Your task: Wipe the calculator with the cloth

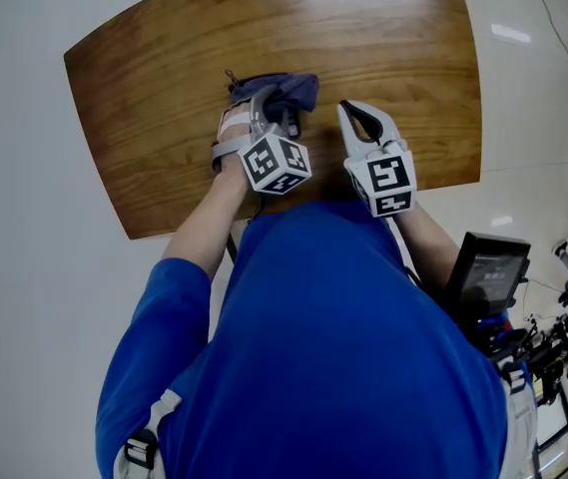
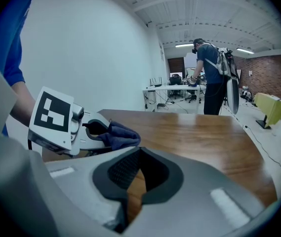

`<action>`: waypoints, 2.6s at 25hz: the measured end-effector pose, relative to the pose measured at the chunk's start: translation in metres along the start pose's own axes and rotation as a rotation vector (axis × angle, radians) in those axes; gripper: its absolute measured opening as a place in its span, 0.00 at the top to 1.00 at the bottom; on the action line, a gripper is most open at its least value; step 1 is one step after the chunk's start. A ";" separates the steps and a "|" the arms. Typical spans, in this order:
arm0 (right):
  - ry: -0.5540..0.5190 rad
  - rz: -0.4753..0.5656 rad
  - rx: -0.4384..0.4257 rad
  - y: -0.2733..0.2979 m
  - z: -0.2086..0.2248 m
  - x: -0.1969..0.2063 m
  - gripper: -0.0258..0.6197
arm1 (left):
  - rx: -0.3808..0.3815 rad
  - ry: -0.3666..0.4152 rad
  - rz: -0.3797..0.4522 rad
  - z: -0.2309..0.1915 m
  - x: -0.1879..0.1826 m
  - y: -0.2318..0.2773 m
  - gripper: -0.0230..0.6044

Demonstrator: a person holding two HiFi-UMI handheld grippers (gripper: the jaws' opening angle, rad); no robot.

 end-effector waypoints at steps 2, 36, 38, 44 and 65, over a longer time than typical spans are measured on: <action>-0.005 0.001 -0.005 0.001 -0.002 -0.001 0.96 | -0.011 -0.015 -0.016 -0.005 0.007 -0.002 0.86; -0.028 0.003 -0.050 0.008 -0.016 -0.007 0.96 | 0.010 -0.038 -0.126 -0.007 0.062 -0.013 0.86; -0.027 0.001 -0.050 0.008 -0.016 -0.006 0.96 | 0.025 -0.018 -0.122 0.002 0.062 -0.016 0.86; -0.025 0.005 -0.056 0.008 -0.019 -0.005 0.96 | 0.062 0.015 -0.123 0.025 0.064 -0.026 0.86; 0.000 -0.016 -0.038 0.007 -0.018 0.002 0.96 | 0.032 0.033 -0.090 -0.005 0.047 0.003 0.86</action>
Point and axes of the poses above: the fingertips, and each gripper's own axes: y forward along the fingers, z to its right, x out of its underside, the point moved 2 cm from there along -y, backward along the fingers, and after that the axes turned 8 degrees about -x, right-handed, at the moved point
